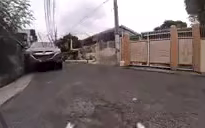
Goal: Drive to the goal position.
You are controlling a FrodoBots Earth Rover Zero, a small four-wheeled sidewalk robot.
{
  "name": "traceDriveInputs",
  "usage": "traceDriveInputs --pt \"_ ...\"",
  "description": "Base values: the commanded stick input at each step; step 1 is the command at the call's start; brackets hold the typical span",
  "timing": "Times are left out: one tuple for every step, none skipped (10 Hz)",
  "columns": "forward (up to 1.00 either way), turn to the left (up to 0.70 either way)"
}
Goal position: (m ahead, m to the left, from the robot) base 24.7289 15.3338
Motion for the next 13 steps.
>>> traceDriveInputs --pt "0.7 0.14" --pt "0.7 0.14" --pt "0.7 0.14" --pt "0.7 0.14" --pt "0.7 0.14" --pt "0.7 0.14" --pt "0.7 0.14" --pt "0.7 0.14" --pt "0.7 0.14" --pt "0.7 0.14" --pt "0.7 0.14" --pt "0.7 0.14" --pt "0.7 0.14"
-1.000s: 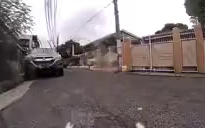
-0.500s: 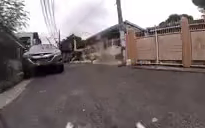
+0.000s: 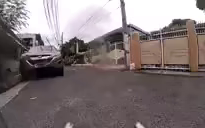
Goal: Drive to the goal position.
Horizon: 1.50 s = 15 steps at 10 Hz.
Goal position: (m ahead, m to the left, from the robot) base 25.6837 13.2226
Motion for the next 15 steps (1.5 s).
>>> traceDriveInputs --pt "0.7 0.14" --pt "0.7 0.14" --pt "0.7 0.09" --pt "0.7 0.0" --pt "0.7 0.01" --pt "0.7 0.05" --pt "0.7 0.14" --pt "0.7 0.14" --pt "0.7 0.14" --pt "0.7 0.14" --pt "0.7 0.14" --pt "0.7 0.14" --pt "0.7 0.14" --pt "0.7 0.14" --pt "0.7 0.14"
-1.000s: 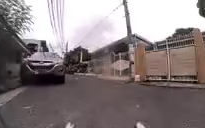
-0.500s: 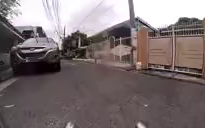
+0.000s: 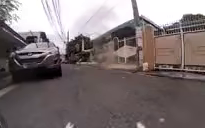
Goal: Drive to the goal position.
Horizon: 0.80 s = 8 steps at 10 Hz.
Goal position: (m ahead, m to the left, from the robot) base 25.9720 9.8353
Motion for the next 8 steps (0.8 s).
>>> traceDriveInputs --pt "0.7 0.14" --pt "0.7 0.14" --pt "0.7 0.14" --pt "0.7 0.14" --pt "0.7 0.14" --pt "0.7 0.14" --pt "0.7 0.05" --pt "0.7 0.0"
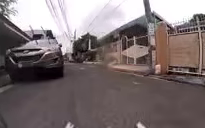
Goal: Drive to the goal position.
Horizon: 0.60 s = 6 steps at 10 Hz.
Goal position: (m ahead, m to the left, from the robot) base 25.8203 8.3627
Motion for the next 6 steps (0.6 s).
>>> traceDriveInputs --pt "0.7 0.0" --pt "0.7 0.0" --pt "0.7 0.0" --pt "0.7 0.09" --pt "0.7 0.14" --pt "0.7 0.14"
